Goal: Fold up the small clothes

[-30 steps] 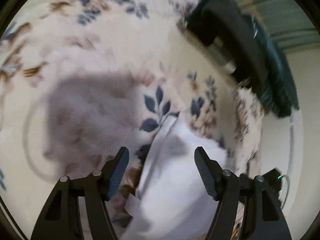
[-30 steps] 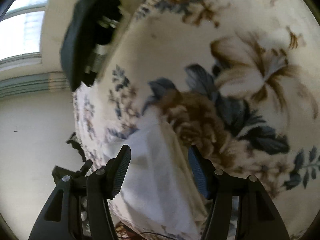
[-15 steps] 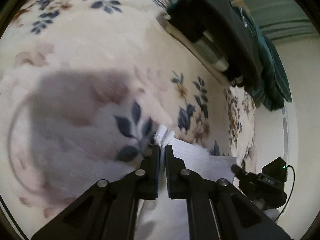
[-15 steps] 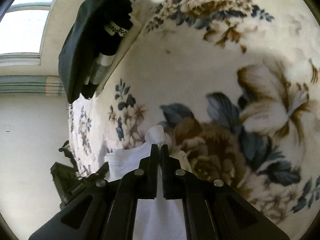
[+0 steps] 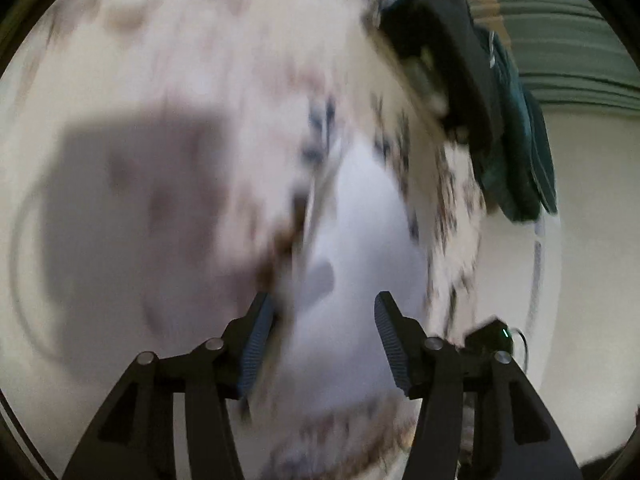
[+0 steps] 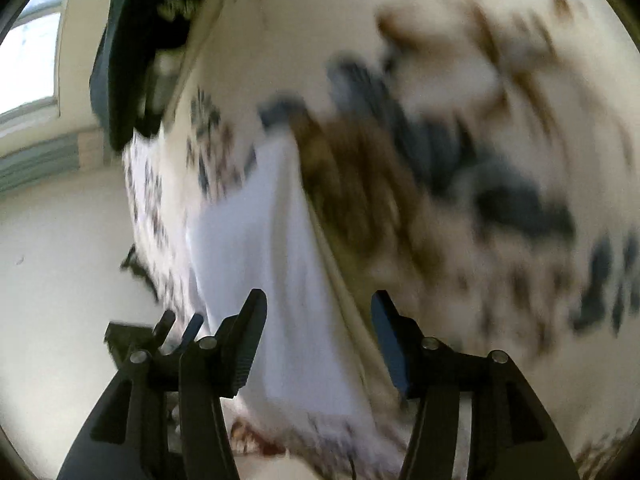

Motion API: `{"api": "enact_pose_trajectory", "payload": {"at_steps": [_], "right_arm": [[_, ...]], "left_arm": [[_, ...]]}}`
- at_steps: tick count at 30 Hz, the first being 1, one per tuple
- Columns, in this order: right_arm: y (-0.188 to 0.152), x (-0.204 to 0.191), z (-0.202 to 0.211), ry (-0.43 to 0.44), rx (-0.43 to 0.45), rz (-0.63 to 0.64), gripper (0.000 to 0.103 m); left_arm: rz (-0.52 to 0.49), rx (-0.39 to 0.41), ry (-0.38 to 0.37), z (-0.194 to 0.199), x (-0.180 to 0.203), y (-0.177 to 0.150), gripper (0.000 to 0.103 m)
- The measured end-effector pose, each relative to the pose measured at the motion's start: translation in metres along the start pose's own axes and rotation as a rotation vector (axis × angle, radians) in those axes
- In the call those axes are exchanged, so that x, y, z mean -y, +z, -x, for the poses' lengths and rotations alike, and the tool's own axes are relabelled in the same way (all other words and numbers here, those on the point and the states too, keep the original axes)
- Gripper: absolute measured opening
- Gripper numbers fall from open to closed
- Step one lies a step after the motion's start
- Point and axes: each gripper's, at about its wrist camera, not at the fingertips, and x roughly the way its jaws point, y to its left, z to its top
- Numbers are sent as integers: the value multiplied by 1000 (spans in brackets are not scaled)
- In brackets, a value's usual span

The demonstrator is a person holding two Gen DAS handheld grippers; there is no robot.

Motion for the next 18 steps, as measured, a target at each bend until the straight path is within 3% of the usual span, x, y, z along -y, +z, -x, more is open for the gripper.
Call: {"api": "enact_pose_trajectory", "payload": {"at_steps": [3,5,6,7,9,14,16,17,18], "right_arm": [[-28,13,-16,47,-80,6,57],[-39,18,-24,60,-94,4,54],[-43,17,-27,44,-91,21,32],[-46,17,-29,12,-86,32,15],[-50,20,-30,4,-68,20,8],[-51,23,-25,-48,-42,25,6],[-50,21,-19,-53,-38,31,6],[-49,19,-18,-64,-40,36,6],[-48,18,-18,-66,-51,42,7]], "left_arm": [[0,-49,0,-14,-1,-34,49],[-32,-26,56,-16,2,-48,41],[-37,-17,84,-16,2,-52,14],[-27,-22,101,-15,-1,-54,7],[-28,9,118,-1,-6,-54,7],[-41,42,257,29,-25,-49,6],[-2,44,229,38,-35,-49,8],[32,44,163,40,-38,-48,10],[47,44,120,43,-40,-50,20]]}}
